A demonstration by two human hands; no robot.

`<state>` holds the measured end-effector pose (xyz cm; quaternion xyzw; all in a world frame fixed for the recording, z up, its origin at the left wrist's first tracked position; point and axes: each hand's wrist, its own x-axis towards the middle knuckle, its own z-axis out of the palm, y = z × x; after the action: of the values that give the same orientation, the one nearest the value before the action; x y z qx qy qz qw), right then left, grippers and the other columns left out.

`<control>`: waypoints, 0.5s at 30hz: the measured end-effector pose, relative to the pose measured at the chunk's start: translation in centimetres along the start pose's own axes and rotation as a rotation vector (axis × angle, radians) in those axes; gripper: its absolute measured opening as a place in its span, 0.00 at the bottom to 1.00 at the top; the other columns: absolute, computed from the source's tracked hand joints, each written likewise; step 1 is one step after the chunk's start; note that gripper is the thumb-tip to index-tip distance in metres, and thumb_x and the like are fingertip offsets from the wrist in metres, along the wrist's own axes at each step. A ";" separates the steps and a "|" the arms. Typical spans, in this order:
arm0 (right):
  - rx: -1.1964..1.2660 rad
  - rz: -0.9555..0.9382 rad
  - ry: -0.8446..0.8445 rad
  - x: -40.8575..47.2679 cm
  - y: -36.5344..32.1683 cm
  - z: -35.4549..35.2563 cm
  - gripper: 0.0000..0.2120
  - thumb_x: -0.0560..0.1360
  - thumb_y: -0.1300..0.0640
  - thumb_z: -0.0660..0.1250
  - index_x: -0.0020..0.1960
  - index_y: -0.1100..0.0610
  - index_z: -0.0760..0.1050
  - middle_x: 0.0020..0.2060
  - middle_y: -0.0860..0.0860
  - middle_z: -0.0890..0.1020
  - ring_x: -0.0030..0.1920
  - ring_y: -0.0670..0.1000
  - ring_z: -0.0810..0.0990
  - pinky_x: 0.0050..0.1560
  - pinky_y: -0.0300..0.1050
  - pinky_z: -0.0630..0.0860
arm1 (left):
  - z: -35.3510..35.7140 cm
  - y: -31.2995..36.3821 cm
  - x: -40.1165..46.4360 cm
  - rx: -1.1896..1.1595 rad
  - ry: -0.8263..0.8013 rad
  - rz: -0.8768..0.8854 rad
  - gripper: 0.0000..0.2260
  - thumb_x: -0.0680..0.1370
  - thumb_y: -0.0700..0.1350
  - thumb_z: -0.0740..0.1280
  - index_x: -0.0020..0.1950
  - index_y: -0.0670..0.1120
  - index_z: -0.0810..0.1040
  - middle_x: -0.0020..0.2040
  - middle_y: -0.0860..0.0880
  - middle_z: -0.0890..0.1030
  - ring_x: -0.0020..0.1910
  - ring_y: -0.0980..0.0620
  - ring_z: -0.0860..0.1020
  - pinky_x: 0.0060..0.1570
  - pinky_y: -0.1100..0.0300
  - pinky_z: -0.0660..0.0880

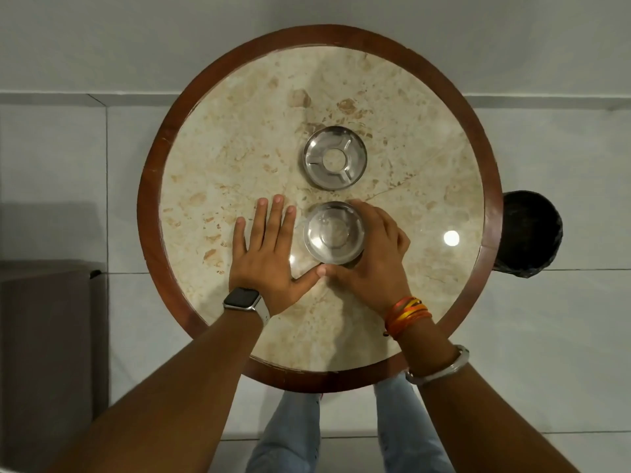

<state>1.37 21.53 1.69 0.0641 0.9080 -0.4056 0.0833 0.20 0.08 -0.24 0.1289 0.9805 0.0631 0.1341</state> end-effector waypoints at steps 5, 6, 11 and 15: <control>0.025 -0.056 -0.062 0.8 0.7 -1.2 0.49 0.63 0.41 0.86 0.79 0.48 0.70 0.74 0.42 0.76 0.77 0.45 0.72 0.77 0.48 0.61 | -0.1 0.6 0.1 -0.053 0.036 -0.030 0.52 0.76 0.77 0.58 0.89 0.47 0.48 0.89 0.46 0.44 0.88 0.44 0.42 0.85 0.36 0.42; 0.046 -0.062 -0.068 0.9 0.9 -1.7 0.48 0.64 0.41 0.86 0.79 0.48 0.70 0.73 0.42 0.77 0.75 0.43 0.74 0.77 0.49 0.63 | -0.3 1.0 0.1 -0.086 0.069 -0.028 0.51 0.76 0.76 0.61 0.89 0.47 0.51 0.89 0.44 0.46 0.88 0.43 0.44 0.85 0.37 0.43; 0.131 -0.097 0.013 0.2 3.2 -5.8 0.53 0.64 0.48 0.89 0.80 0.59 0.66 0.74 0.46 0.76 0.73 0.43 0.75 0.74 0.33 0.63 | -1.5 5.7 1.2 -0.159 0.213 0.078 0.45 0.76 0.69 0.67 0.86 0.46 0.62 0.87 0.42 0.59 0.87 0.41 0.56 0.84 0.39 0.47; 0.157 -0.111 0.127 -0.1 6.0 -9.9 0.53 0.63 0.51 0.90 0.79 0.64 0.67 0.72 0.38 0.72 0.74 0.30 0.69 0.76 0.33 0.67 | -1.4 11.0 3.0 -0.212 0.212 0.143 0.43 0.78 0.69 0.65 0.86 0.46 0.61 0.87 0.44 0.61 0.87 0.43 0.58 0.85 0.40 0.49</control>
<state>1.58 32.91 3.84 0.0453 0.8791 -0.4745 -0.0022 -0.43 11.28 2.10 0.1759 0.9654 0.1888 0.0380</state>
